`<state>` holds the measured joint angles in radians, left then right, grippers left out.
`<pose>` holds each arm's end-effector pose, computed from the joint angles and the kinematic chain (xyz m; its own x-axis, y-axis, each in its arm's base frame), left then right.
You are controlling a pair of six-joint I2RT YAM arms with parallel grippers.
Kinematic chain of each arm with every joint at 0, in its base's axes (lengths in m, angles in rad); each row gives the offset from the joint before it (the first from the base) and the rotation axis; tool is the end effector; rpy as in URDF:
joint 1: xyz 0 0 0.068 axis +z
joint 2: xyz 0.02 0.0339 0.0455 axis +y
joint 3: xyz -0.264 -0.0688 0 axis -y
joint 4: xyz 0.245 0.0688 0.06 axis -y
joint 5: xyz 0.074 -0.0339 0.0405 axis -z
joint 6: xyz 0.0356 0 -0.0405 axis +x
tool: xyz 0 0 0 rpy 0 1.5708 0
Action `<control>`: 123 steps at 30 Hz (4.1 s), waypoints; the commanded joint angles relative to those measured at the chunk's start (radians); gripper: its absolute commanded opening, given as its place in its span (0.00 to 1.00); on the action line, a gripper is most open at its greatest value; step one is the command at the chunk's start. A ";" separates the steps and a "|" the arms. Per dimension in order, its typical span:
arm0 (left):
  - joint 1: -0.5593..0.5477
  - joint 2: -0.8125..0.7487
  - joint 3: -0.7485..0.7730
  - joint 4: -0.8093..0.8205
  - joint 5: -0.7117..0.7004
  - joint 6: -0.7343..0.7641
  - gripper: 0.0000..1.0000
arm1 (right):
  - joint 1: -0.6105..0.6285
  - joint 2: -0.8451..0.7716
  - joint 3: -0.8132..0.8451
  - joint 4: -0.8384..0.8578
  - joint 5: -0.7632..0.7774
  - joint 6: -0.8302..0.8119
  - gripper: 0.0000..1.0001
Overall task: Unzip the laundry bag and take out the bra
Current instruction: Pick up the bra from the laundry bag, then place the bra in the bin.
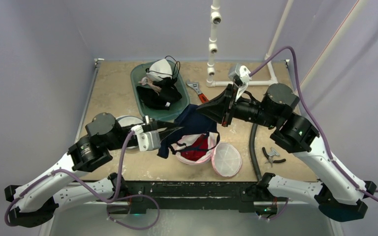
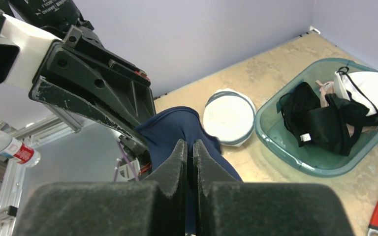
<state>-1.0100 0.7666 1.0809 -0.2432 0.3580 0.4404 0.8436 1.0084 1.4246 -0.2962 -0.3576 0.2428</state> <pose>0.0699 -0.1348 0.4371 0.4515 0.0318 -0.8917 0.8695 0.2085 0.4477 0.1141 0.1470 0.5036 -0.1465 0.1741 -0.9738 -0.9226 0.3310 0.1980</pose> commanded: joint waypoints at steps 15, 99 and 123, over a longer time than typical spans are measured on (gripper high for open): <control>-0.002 -0.198 -0.039 0.014 -0.228 -0.204 0.91 | -0.002 -0.043 -0.028 0.181 0.053 -0.044 0.00; 0.731 0.626 0.365 0.315 0.086 -0.656 0.00 | -0.002 -0.540 -0.822 0.484 0.236 0.125 0.96; 0.916 0.871 0.181 0.738 0.514 -0.944 0.00 | -0.003 -0.557 -0.834 0.472 0.236 0.113 0.96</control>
<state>-0.1635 1.5631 1.3094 0.3477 0.8146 -0.3988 0.8421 0.4683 0.5934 0.1406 -0.1051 0.3592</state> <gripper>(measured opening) 0.035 0.961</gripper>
